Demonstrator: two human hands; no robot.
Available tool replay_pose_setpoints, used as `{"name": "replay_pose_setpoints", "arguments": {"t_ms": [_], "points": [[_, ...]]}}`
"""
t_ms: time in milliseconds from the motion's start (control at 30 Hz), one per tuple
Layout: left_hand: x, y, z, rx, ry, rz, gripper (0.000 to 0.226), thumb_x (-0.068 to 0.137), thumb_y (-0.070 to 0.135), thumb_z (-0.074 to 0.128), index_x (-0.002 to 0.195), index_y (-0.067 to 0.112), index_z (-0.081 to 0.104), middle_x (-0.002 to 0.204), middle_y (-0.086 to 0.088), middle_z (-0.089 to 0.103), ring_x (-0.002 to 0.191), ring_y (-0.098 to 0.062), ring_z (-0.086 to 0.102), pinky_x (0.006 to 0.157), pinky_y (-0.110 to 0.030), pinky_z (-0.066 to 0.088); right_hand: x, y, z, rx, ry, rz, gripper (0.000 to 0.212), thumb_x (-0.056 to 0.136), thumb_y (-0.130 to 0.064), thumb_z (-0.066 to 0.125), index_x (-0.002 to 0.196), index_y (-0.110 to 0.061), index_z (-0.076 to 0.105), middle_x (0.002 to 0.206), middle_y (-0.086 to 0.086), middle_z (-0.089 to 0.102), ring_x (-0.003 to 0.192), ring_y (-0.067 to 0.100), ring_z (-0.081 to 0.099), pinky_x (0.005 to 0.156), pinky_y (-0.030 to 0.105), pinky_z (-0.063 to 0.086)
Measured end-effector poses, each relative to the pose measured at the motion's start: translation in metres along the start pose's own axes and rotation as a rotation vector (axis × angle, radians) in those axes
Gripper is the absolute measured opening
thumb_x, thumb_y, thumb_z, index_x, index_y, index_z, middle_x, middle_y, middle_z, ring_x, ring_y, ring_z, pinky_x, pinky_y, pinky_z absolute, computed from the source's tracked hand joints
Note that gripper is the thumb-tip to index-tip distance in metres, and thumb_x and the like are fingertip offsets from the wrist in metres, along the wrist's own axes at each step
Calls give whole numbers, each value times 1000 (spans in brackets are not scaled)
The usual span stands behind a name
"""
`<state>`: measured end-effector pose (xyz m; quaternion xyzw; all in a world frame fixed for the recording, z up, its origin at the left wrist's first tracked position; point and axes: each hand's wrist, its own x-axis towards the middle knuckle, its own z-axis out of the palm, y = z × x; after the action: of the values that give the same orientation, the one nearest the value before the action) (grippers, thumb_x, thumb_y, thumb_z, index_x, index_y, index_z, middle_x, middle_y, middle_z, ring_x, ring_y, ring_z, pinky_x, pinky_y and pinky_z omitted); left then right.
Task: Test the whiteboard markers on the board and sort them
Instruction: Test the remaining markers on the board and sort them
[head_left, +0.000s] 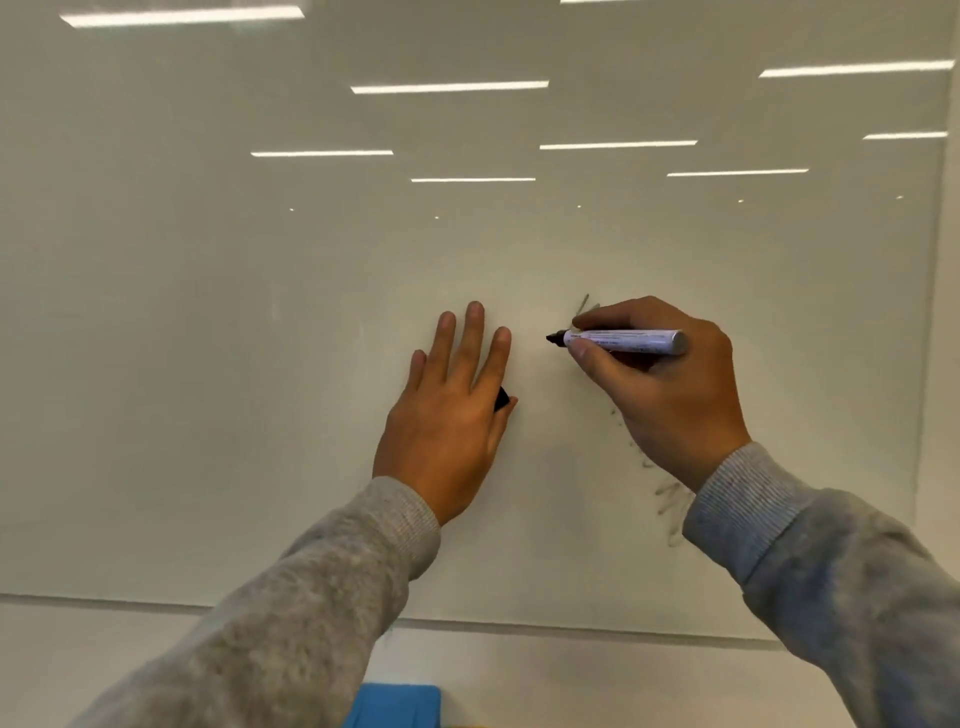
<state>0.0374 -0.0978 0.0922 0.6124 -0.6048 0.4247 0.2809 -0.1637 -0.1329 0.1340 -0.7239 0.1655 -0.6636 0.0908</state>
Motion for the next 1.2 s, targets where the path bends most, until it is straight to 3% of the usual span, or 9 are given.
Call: {"name": "replay_pose_setpoints", "arguments": {"t_ms": [100, 300, 467, 600, 767, 900, 1067, 1200], "points": [[1, -2, 8, 47, 55, 19, 64, 106, 42, 36, 160, 15, 15, 167, -12, 2, 153, -34, 6, 117, -49, 26, 5, 5, 9, -71, 15, -98, 17, 88, -24, 77, 105, -19, 76, 98, -12, 72, 90, 1, 67, 72, 9, 51], [0, -4, 13, 73, 71, 38, 66, 105, 41, 40, 159, 14, 14, 167, -14, 4, 153, -35, 8, 117, -50, 29, 6, 12, 17, -210, 47, -244, 17, 90, -22, 74, 106, -14, 76, 99, -5, 72, 87, 6, 67, 77, 14, 54], [0, -5, 15, 57, 91, 43, 67, 104, 42, 41, 159, 14, 15, 167, -14, 5, 153, -35, 8, 117, -49, 28, -12, 20, 18, -278, -99, -347, 19, 89, -18, 75, 107, -12, 76, 99, 0, 74, 85, 10, 67, 80, 8, 52], [-1, -4, 17, 65, 94, 40, 66, 105, 42, 39, 159, 14, 14, 167, -14, 4, 153, -35, 6, 118, -49, 27, -9, 20, 9, -265, -6, -305, 20, 89, -17, 75, 109, -12, 76, 100, -2, 72, 86, 11, 67, 80, 7, 51], [-3, -5, 18, 60, 99, 47, 66, 105, 41, 38, 160, 14, 13, 167, -14, 3, 153, -34, 5, 119, -49, 27, -20, 25, 11, -279, -130, -330, 23, 89, -18, 73, 110, -10, 75, 102, 2, 74, 87, 12, 67, 82, 7, 51], [-4, -4, 18, 60, 102, 43, 66, 105, 41, 37, 160, 14, 11, 167, -13, 1, 153, -34, 5, 119, -49, 26, -19, 27, 3, -276, -4, -309, 22, 90, -17, 74, 110, -10, 75, 102, 3, 73, 87, 14, 67, 81, 13, 53], [-5, -5, 19, 71, 107, 40, 68, 105, 42, 38, 160, 14, 11, 167, -13, 0, 153, -33, 4, 119, -47, 22, -36, 34, 4, -329, -198, -388, 21, 93, -21, 69, 110, -11, 76, 101, 1, 73, 88, 12, 68, 85, 7, 49], [-5, -4, 19, 83, 99, 33, 67, 105, 42, 37, 160, 14, 9, 167, -13, -1, 153, -33, 3, 119, -47, 22, -31, 35, -5, -296, -50, -328, 20, 92, -20, 72, 110, -11, 75, 102, 2, 73, 88, 13, 68, 84, 10, 51]]}}
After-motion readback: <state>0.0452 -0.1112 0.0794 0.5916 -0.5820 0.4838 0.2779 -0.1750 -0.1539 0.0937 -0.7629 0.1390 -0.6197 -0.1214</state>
